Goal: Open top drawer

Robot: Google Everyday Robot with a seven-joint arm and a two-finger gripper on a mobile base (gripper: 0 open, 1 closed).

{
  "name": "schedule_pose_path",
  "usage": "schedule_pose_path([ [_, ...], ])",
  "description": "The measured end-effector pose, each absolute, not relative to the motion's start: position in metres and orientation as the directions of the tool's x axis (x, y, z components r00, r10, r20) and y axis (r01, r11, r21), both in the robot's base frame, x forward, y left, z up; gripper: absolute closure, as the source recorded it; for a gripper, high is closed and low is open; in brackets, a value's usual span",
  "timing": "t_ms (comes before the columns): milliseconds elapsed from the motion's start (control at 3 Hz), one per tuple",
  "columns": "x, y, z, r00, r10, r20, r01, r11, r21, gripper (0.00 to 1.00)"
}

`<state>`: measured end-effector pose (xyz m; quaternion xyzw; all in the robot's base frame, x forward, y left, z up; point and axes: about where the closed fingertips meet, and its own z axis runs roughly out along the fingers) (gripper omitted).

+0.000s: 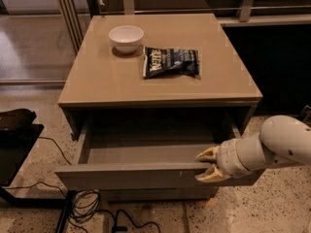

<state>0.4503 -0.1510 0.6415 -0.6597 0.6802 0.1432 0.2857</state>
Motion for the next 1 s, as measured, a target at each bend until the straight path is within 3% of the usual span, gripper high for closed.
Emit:
schedule_pose_path([
  [333,0.4503,-0.151,0.6415,0.034,-0.816,-0.578,-0.979,0.088,-0.182,0.35],
  [667,0.4502,-0.151,0.6415,0.034,-0.816,-0.578,-0.979,0.088,-0.182,0.38],
  [1000,0.4406,-0.1527,0.641,0.036,-0.81,-0.586,-0.979,0.089,-0.183,0.61],
])
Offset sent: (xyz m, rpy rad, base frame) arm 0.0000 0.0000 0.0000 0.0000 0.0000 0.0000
